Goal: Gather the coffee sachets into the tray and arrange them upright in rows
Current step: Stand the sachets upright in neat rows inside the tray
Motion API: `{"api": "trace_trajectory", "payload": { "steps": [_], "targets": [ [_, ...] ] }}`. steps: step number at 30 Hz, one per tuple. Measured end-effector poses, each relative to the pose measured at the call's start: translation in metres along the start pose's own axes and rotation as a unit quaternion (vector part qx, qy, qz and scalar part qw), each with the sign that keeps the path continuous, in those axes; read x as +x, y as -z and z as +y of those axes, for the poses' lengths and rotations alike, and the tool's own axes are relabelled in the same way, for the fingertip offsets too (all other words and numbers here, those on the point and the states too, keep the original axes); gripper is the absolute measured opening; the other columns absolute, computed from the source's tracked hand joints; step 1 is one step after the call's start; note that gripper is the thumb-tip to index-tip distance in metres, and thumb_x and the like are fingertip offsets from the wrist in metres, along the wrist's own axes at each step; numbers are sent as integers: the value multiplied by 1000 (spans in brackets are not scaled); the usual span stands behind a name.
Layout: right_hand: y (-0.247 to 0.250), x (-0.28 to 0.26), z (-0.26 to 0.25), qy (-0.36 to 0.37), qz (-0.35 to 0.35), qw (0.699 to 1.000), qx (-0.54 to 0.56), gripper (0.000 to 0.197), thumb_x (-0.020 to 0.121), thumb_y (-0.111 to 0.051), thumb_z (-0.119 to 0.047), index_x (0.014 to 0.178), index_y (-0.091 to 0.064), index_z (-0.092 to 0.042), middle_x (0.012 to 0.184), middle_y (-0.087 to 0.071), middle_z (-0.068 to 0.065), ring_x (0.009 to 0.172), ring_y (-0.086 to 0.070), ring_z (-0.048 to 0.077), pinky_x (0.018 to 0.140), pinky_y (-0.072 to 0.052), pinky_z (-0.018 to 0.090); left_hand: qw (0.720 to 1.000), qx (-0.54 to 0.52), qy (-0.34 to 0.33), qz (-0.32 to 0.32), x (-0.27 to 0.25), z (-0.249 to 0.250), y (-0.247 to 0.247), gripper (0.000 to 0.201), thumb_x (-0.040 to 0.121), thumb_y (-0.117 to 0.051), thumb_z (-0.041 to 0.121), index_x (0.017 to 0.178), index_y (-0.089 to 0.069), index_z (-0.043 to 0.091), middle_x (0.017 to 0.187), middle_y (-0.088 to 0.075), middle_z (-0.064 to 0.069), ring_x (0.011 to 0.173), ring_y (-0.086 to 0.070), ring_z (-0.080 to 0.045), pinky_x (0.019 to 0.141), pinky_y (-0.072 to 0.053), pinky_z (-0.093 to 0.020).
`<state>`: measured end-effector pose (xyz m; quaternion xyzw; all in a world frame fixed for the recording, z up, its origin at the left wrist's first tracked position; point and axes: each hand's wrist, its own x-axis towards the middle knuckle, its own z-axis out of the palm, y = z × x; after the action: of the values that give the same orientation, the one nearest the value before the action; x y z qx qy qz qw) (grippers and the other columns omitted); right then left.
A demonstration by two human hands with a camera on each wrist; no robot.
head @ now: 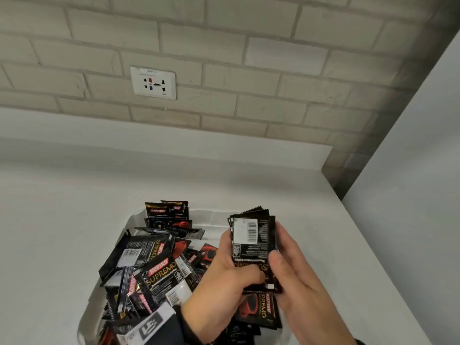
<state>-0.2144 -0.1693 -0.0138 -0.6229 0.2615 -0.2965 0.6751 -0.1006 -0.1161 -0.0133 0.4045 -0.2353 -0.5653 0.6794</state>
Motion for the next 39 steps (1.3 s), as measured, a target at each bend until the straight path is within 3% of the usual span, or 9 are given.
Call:
{"api": "trace_trajectory", "payload": {
  "steps": [6, 12, 18, 22, 24, 29, 31, 34, 39],
  "targets": [
    [-5, 7, 10, 12, 20, 1000, 11, 40, 75, -63, -42, 114, -57, -49, 119, -63, -10, 115, -57, 10, 100, -43, 33, 997, 69, -17, -31, -6, -3, 0, 68, 58, -62, -10, 117, -46, 19, 94, -69, -5, 84, -67, -17, 69, -52, -24],
    [-6, 4, 12, -31, 64, 984, 161, 76, 45, -85, -48, 109, -55, -19, 101, -70, 8, 93, -68, 19, 69, -55, 25, 995, -61, 47, -57, -8, 5, 10, 52, 60, -70, 3, 109, -64, 20, 110, -68, -14, 94, -66, -26, 90, -49, -43],
    [-4, 4, 15, -12, 92, 983, 158, 92, 29, -87, -56, 96, -56, -1, 89, -71, 15, 79, -69, 21, 63, -54, 23, 989, -115, 86, -30, -7, 1, 9, 53, 62, -66, 7, 114, -60, 5, 108, -68, -19, 91, -68, -28, 77, -58, -36],
    [6, 3, 6, 25, 123, 987, 99, 63, 41, -87, -41, 83, -60, -3, 83, -70, 13, 67, -68, 16, 55, -52, 19, 985, -127, 118, -26, -7, 3, 5, 56, 63, -72, 10, 117, -59, 1, 111, -66, -21, 96, -66, -31, 76, -57, -36],
    [14, 7, 3, 57, 163, 984, 49, 59, 37, -84, -55, 75, -66, -15, 79, -70, 8, 65, -66, 13, 56, -52, 18, 984, -116, 135, -11, -7, 3, 5, 48, 71, -73, 16, 114, -59, -3, 104, -68, -20, 87, -67, -31, 72, -57, -38],
    [42, 8, -11, 189, 261, 945, -48, 36, 47, -80, -57, 73, -67, -36, 73, -67, -12, 61, -57, -1, 57, -46, 10, 980, -106, 166, -36, -12, 9, 9, 20, 65, -60, 11, 80, -71, 1, 93, -70, -22, 76, -69, -34, 69, -54, -56],
    [46, 5, -17, 286, 218, 921, -146, 15, 65, -71, -30, 75, -65, -40, 76, -58, -16, 67, -53, 0, 63, -44, 11, 977, -94, 182, -65, -13, 11, 11, 17, 69, -60, 11, 74, -74, 2, 92, -70, -23, 75, -69, -35, 59, -57, -51],
    [47, 2, -14, 370, 71, 888, -264, 29, 73, -53, -10, 80, -64, -35, 97, -51, -14, 90, -54, 4, 74, -48, 17, 972, -70, 209, -88, -13, 12, 12, 17, 75, -69, 16, 77, -74, -1, 84, -68, -25, 64, -68, -31, 48, -57, -39],
    [48, 8, -2, 373, -11, 856, -357, 16, 93, -47, -25, 88, -62, -28, 111, -49, -6, 107, -52, 10, 83, -49, 21, 971, -60, 214, -92, -15, 12, 13, 34, 72, -70, 35, 85, -75, 5, 79, -68, -20, 54, -65, -25, 45, -55, -32]
  ]
}}
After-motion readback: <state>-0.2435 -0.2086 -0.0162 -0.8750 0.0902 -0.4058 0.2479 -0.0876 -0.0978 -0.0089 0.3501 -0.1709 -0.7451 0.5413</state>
